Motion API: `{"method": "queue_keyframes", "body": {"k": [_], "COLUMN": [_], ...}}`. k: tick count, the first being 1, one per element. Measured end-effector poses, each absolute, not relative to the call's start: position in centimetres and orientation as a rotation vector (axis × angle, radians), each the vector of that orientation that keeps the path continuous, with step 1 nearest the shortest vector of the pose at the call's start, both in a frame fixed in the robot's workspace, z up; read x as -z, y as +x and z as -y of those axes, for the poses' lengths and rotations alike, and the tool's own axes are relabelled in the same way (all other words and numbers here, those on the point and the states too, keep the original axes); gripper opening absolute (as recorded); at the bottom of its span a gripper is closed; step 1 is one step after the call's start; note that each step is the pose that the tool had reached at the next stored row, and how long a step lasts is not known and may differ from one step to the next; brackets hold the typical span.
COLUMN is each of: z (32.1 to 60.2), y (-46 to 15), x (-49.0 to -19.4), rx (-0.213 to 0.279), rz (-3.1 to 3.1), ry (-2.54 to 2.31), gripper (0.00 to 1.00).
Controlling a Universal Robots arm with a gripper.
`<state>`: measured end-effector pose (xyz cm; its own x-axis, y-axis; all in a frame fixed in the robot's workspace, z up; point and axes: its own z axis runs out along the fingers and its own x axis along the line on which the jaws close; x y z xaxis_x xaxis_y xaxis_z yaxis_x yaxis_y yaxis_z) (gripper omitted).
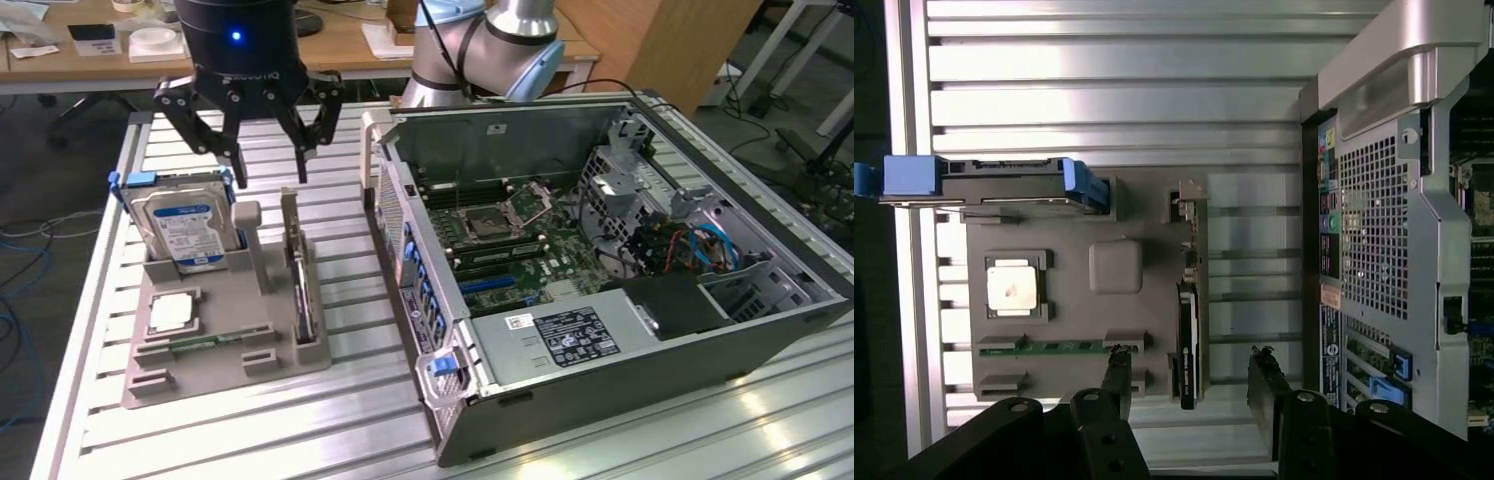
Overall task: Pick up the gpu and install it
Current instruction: 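Pick up the gpu and move the gpu toward the slot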
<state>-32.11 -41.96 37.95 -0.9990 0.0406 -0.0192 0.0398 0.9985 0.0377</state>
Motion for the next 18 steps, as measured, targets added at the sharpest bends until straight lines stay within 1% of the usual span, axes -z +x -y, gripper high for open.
{"method": "queue_keyframes", "body": {"k": [18], "z": [42.40], "y": [-32.11], "x": [-37.61], "rx": [-0.058], "rz": [-3.120], "ry": [0.062], "gripper": [0.59]}}
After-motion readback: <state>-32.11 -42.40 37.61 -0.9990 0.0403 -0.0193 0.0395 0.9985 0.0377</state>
